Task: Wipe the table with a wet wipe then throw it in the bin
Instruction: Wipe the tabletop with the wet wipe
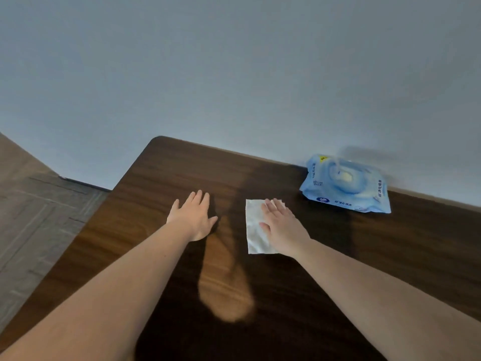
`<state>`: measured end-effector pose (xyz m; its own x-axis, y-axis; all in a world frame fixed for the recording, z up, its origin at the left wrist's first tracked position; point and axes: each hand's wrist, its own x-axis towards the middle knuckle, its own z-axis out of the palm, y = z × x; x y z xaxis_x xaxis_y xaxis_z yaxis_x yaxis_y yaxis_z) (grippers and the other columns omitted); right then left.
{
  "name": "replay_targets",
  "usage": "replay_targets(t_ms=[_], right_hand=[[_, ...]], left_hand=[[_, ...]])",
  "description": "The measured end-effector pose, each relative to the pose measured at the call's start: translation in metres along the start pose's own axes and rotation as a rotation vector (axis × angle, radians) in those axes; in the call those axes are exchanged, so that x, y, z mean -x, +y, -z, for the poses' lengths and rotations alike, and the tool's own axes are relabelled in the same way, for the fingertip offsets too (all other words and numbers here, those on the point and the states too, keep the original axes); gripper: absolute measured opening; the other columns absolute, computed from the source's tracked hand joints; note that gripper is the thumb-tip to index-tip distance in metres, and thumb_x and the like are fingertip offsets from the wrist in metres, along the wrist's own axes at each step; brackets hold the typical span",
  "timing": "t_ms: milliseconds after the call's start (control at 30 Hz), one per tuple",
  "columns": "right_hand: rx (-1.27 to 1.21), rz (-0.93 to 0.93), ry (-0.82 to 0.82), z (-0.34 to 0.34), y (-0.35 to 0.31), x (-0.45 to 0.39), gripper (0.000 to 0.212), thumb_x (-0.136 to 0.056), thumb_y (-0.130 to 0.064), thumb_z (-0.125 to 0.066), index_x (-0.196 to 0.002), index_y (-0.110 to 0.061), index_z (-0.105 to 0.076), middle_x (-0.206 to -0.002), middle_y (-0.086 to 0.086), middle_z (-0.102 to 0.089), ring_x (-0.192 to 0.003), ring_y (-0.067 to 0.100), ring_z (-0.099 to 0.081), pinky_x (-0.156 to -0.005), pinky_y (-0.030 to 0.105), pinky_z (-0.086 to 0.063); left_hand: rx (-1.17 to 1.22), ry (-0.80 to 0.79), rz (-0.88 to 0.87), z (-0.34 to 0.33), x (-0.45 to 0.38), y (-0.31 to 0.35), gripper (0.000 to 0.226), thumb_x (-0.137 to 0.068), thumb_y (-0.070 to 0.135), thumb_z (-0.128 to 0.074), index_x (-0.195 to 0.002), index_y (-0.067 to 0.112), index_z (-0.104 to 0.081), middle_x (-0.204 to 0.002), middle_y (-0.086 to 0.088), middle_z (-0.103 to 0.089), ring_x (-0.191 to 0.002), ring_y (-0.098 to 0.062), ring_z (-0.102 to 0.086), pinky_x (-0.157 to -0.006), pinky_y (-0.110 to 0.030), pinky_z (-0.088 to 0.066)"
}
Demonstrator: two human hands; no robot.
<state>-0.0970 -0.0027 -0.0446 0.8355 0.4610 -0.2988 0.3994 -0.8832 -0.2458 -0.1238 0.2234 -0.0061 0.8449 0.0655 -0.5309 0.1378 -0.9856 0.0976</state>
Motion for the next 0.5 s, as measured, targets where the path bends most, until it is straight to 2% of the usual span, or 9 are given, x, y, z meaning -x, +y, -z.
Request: replay_targets(t_ms=[33,100,133,233,300,400,500], right_hand=[[0.028,-0.021,-0.029,-0.004,0.008,0.001,0.056,-0.102,-0.037,-0.025,-0.151,-0.015,-0.008,-0.161,0.004,-0.004,-0.147,0.019,0.001,-0.118,0.039,-0.008],[0.083,0.075,-0.197,-0.047,-0.04,-0.025,0.058,-0.102,-0.039,-0.02,-0.151,-0.015,0.001,-0.161,0.005,0.003,-0.146,0.02,0.007,-0.117,0.039,-0.001],[0.097,0.068,-0.21,-0.049,-0.039,-0.023,0.059,-0.102,-0.04,-0.018,-0.15,-0.014,0.005,-0.16,0.005,0.008,-0.146,0.02,0.009,-0.117,0.039,0.001],[0.103,0.016,-0.136,-0.052,-0.046,-0.025,0.061,-0.101,-0.044,-0.01,-0.148,-0.012,0.013,-0.158,0.007,0.018,-0.144,0.021,0.016,-0.115,0.039,0.009],[0.124,0.026,-0.094,-0.056,-0.058,-0.039,0.061,-0.1,-0.044,-0.006,-0.147,-0.01,0.014,-0.157,0.008,0.019,-0.144,0.022,0.017,-0.115,0.039,0.012],[0.108,0.057,-0.115,-0.065,-0.098,-0.074,0.062,-0.1,-0.045,-0.005,-0.147,-0.011,0.015,-0.157,0.009,0.02,-0.144,0.023,0.018,-0.115,0.04,0.012],[0.094,0.095,-0.125,-0.068,-0.143,-0.111,0.063,-0.1,-0.046,-0.006,-0.148,-0.012,0.016,-0.157,0.008,0.021,-0.144,0.024,0.018,-0.115,0.04,0.013]], left_hand=[[-0.031,-0.009,0.003,-0.002,0.002,0.0,0.074,-0.096,0.056,-0.028,-0.151,0.017,0.005,-0.16,-0.003,0.008,-0.145,-0.021,0.009,-0.117,-0.047,-0.003],[-0.025,-0.079,0.112,-0.04,0.019,-0.063,0.082,-0.093,0.064,-0.024,-0.15,0.016,0.008,-0.159,-0.003,0.012,-0.145,-0.02,0.012,-0.117,-0.046,-0.002],[-0.048,-0.067,0.106,-0.047,0.019,-0.063,0.086,-0.09,0.068,-0.022,-0.15,0.016,0.01,-0.159,-0.003,0.014,-0.145,-0.02,0.014,-0.117,-0.046,-0.001],[-0.116,-0.004,0.115,-0.061,0.025,-0.069,0.101,-0.079,0.081,-0.012,-0.147,0.012,0.016,-0.158,-0.006,0.018,-0.144,-0.022,0.017,-0.116,-0.044,0.001],[-0.137,0.032,0.188,-0.067,0.028,-0.086,0.11,-0.071,0.088,-0.005,-0.146,0.01,0.018,-0.157,-0.007,0.02,-0.143,-0.023,0.018,-0.116,-0.042,0.003],[-0.024,0.05,0.296,-0.092,0.036,-0.121,0.119,-0.062,0.093,-0.001,-0.146,0.011,0.019,-0.156,-0.007,0.022,-0.143,-0.022,0.018,-0.116,-0.042,0.005],[0.058,0.125,0.283,-0.104,0.036,-0.134,0.12,-0.061,0.094,-0.006,-0.147,0.013,0.018,-0.156,-0.005,0.022,-0.143,-0.021,0.019,-0.115,-0.044,0.007]])
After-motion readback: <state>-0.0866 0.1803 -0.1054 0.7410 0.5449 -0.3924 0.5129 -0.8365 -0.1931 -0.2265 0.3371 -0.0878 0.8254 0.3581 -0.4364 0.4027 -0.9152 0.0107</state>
